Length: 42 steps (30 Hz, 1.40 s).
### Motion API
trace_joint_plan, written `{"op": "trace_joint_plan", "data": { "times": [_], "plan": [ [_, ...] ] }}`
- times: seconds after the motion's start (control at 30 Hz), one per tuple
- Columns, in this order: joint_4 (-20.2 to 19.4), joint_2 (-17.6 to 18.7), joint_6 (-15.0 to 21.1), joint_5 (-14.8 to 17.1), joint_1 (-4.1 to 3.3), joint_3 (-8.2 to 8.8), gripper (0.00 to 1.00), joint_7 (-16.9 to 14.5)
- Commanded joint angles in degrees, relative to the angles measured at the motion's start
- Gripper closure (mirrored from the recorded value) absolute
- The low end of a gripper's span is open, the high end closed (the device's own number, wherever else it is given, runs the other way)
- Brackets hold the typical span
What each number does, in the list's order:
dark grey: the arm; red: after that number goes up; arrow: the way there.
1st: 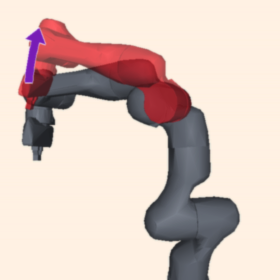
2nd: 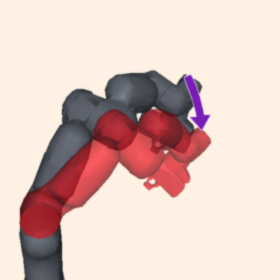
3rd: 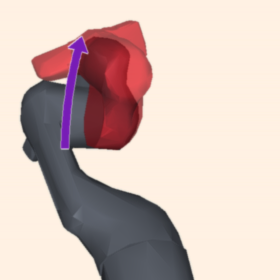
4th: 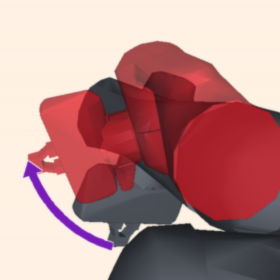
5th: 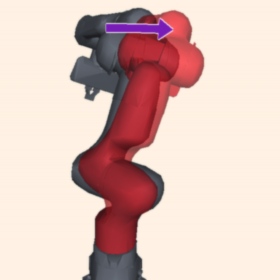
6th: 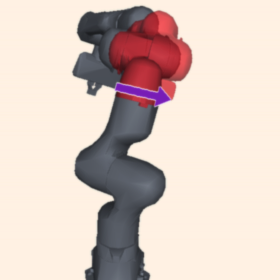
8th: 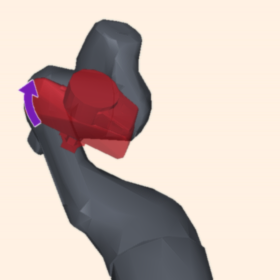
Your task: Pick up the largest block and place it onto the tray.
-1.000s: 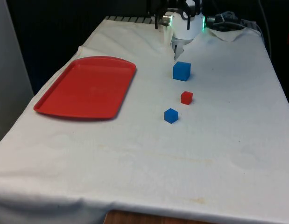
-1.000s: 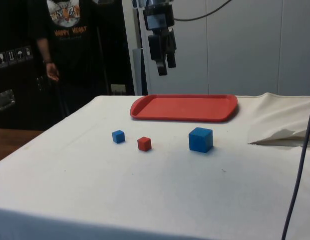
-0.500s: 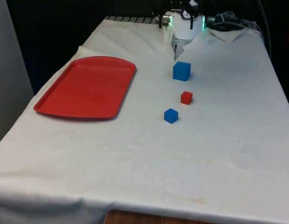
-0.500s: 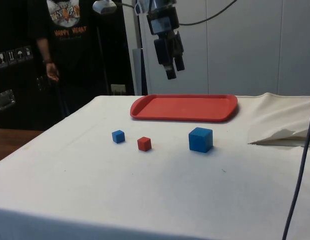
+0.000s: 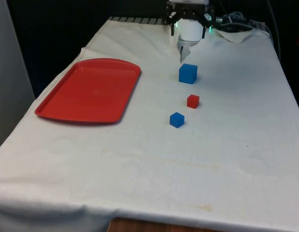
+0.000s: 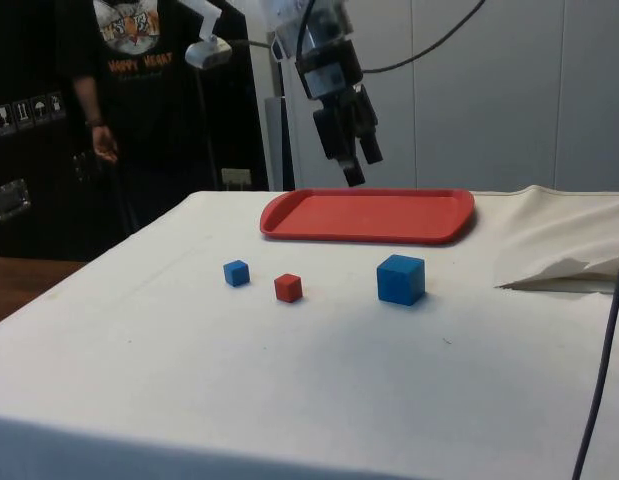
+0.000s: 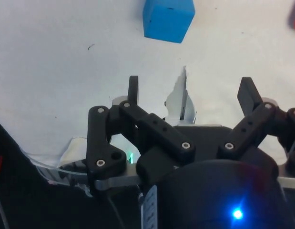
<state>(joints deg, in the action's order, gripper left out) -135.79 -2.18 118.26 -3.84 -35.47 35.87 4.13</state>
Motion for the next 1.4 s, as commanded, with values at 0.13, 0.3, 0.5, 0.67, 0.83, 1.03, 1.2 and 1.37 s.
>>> {"op": "trace_joint_plan", "data": {
  "times": [0.13, 0.3, 0.5, 0.67, 0.83, 1.03, 1.2, 1.37],
  "plan": [
    [-0.11, 2.58, 0.52, 1.89, -0.11, -0.8, 0.0, 0.46],
    [0.0, 3.78, 0.52, 2.46, 0.0, -1.03, 0.0, 0.34],
    [-0.29, 6.3, 1.43, 4.93, 0.0, -1.2, 0.0, 1.26],
    [-0.46, 7.45, 1.66, 6.13, 0.0, -1.26, 0.0, 2.06],
    [-0.8, 8.25, 2.01, 7.05, 0.06, -1.26, 0.0, 2.81],
    [-1.6, 9.28, 3.27, 8.37, 0.23, -1.2, 0.0, 2.58],
    [-2.69, 9.97, 4.98, 9.4, 0.63, -1.09, 0.0, 1.03],
    [-3.9, 11.34, 7.22, 10.66, 0.97, -1.03, 0.0, -0.52]
  ]
}}
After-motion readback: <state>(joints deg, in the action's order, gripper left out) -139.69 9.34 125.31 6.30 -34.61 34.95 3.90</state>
